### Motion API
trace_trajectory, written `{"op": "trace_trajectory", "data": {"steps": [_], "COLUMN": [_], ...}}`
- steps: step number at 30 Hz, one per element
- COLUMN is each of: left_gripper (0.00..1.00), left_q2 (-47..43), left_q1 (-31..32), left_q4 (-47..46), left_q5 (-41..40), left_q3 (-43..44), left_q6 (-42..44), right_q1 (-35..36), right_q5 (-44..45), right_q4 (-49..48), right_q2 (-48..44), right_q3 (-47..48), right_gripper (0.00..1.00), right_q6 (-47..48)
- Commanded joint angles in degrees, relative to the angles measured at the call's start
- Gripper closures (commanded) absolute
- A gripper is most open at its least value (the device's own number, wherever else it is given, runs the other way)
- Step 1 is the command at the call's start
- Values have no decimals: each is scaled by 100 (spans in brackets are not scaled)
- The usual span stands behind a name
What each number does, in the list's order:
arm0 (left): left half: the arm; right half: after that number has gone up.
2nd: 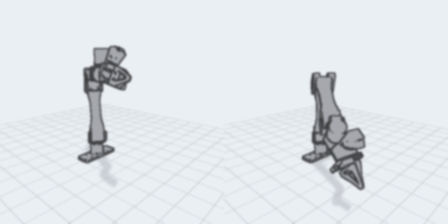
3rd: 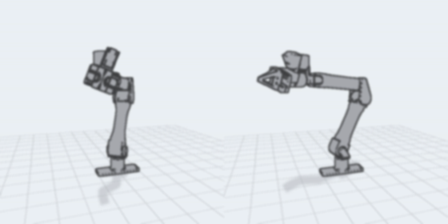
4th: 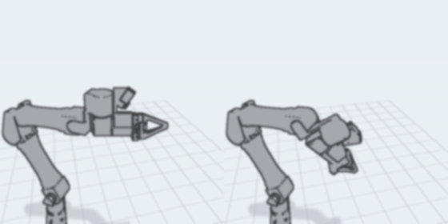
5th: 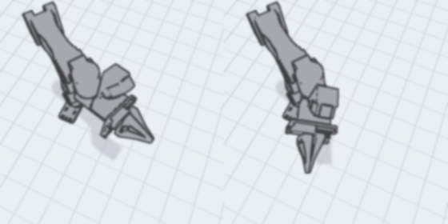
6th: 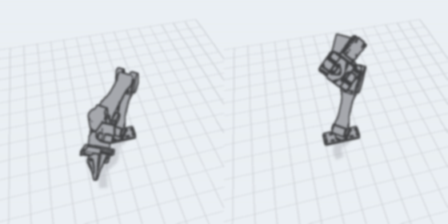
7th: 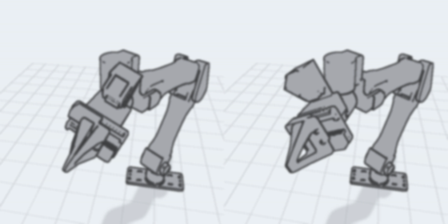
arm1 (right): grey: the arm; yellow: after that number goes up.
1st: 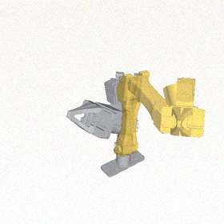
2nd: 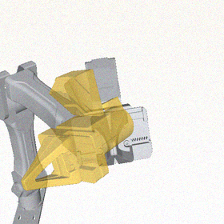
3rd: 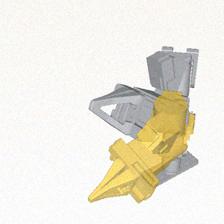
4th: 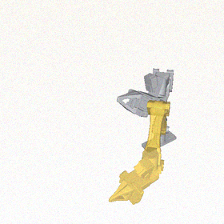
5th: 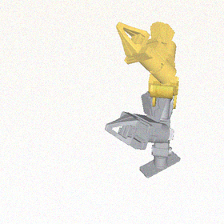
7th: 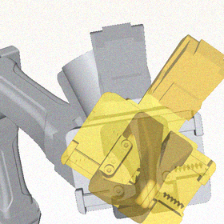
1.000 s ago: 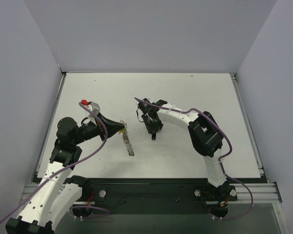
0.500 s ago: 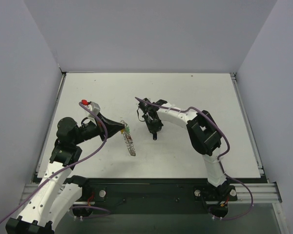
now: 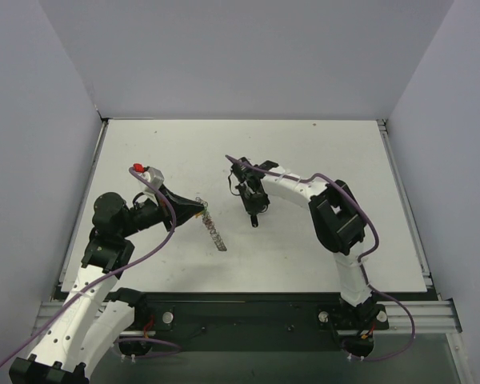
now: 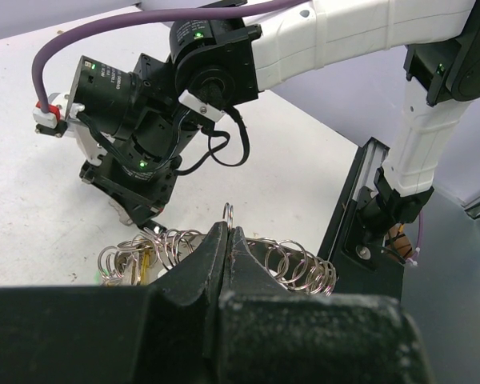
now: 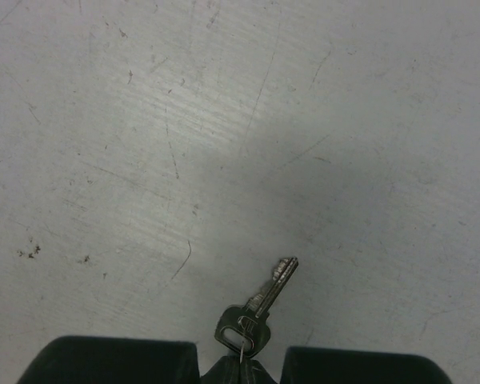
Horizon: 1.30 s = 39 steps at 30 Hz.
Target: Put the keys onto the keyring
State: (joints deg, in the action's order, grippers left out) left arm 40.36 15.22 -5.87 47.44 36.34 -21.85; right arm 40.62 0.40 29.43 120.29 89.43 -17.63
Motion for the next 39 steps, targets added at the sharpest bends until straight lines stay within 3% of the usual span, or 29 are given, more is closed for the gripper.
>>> {"op": "trace_trajectory", "data": {"steps": [1, 11, 18, 29, 39], "left_gripper": [100, 100, 100, 100, 100], "left_q2": [-55, -186, -230, 42, 218], "left_q1": [-37, -37, -28, -11, 946], "left_q4": [-494, -538, -635, -1153, -1610], "left_q5": [90, 20, -15, 459, 442], "left_q3": [58, -4, -57, -74, -144], "left_q6": [-4, 31, 40, -215, 40], "right_q1": [-28, -300, -520, -617, -564], "right_q5": [-5, -576, -1427, -2445, -3835], "right_q4": [37, -543, -1060, -1492, -2064], "right_q2": [-628, -1578, -2157, -3318, -4584], "right_q3": [-180, -830, -1260, -1700, -2351], "right_gripper": [100, 100, 100, 100, 100], "right_q6": [189, 207, 208, 531, 901]}}
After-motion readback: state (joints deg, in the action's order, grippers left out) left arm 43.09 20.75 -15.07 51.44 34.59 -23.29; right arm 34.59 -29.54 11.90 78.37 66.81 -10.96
